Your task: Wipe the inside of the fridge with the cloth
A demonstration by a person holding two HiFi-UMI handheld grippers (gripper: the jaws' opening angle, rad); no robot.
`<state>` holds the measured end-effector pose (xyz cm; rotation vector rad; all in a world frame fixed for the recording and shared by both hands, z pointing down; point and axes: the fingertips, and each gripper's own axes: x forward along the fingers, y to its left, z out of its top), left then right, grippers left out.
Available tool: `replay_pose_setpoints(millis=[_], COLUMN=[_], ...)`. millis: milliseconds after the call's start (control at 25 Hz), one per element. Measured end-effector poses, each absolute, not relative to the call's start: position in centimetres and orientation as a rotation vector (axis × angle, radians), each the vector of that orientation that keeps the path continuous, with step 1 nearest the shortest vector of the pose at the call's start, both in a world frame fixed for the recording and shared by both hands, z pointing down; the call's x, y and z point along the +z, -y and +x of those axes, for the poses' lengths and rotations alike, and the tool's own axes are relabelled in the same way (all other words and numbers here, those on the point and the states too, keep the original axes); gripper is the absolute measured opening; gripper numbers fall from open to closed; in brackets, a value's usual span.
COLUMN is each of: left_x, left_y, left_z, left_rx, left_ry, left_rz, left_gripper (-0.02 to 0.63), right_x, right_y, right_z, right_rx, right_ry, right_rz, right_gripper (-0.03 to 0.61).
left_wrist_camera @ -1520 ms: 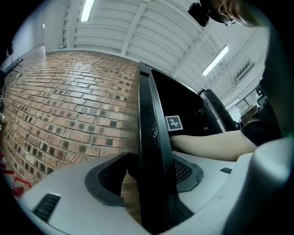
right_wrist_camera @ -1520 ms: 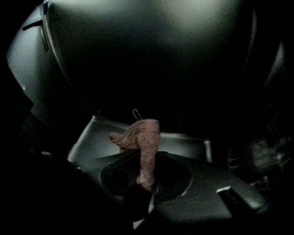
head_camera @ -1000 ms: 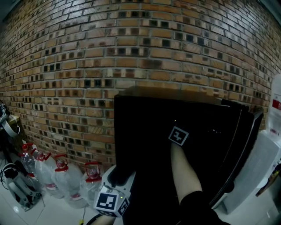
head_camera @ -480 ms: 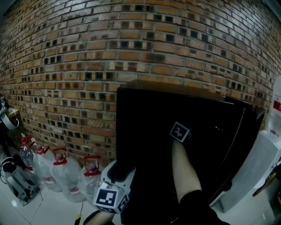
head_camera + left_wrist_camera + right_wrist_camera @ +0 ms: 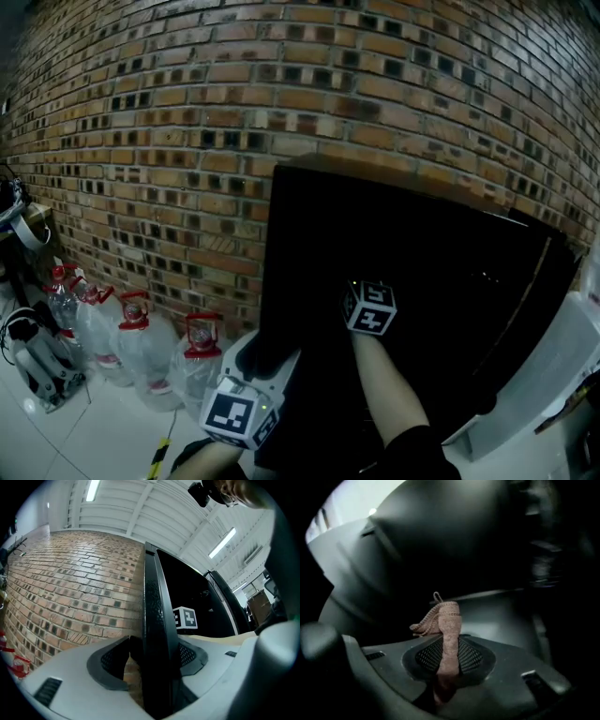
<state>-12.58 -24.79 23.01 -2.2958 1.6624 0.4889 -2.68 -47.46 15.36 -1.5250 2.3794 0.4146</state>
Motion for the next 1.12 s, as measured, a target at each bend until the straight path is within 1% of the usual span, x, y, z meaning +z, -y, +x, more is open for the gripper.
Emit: replay_pose_setpoints(millis=[200,480,680,1120], left_x=[23.1,23.4,23.4,23.5], left_y=[24.9,25.1,25.0,25.0], left_z=[-12.6,-12.5,-12.9,-12.8], left_rx=[0.475,0.468,0.481,0.489], left_ry=[-1.678,-1.666,-1.668,-1.672], left_rz=[-2.280,-2.282,-2.290,-2.292], left_gripper=[0.255,0.265,0.267,0.267], right_x=[16.7,16.8,16.5,16.9], right_y=[47.7,48.9,50.2,50.9], right_z=[-9.3,-10.3,-8.3,-2.2], right_rx=[0.475,0.582,0.509,0.549], right_ry=[-2.569,-2.555,-2.530,-2.454], right_rz=[-1.442,-1.468,-1.526,-1.668], right_gripper=[0.075,0.075,0.077,0.077])
